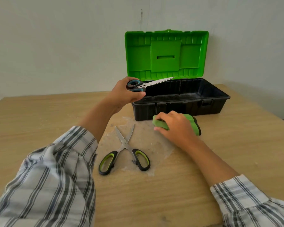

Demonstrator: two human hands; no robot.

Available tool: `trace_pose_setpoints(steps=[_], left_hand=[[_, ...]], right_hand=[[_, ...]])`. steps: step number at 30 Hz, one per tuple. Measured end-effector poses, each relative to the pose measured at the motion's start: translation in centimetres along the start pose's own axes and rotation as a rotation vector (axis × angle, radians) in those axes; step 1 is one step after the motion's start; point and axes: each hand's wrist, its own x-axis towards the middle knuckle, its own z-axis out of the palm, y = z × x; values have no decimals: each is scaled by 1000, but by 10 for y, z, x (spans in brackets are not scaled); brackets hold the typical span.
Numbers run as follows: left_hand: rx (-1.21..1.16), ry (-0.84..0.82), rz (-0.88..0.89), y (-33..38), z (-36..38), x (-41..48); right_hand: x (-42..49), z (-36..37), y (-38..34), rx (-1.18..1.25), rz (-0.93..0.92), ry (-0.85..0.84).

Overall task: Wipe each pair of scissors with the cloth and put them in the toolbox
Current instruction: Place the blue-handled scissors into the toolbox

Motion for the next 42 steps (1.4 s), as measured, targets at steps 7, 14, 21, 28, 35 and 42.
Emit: trace_pose_setpoints(steps=[7,14,21,28,35,42], left_hand=[[171,-103,-23,-15,14,44],[574,-184,-20,-19,37,94],[941,-254,-7,-29,49,129],[1325,-336,52,-46,45,139],[1419,-387,57,-49,46,137],[1281,-269,191,-28,36,121]], right_hand=[[-7,16,17,90,-30,-12],[-4,21,23,178,5,-26],[-1,24,25,213,26,-16],[1,24,23,235,36,-12],[1,23,23,231,23,2],[0,24,23,209,13,-6]])
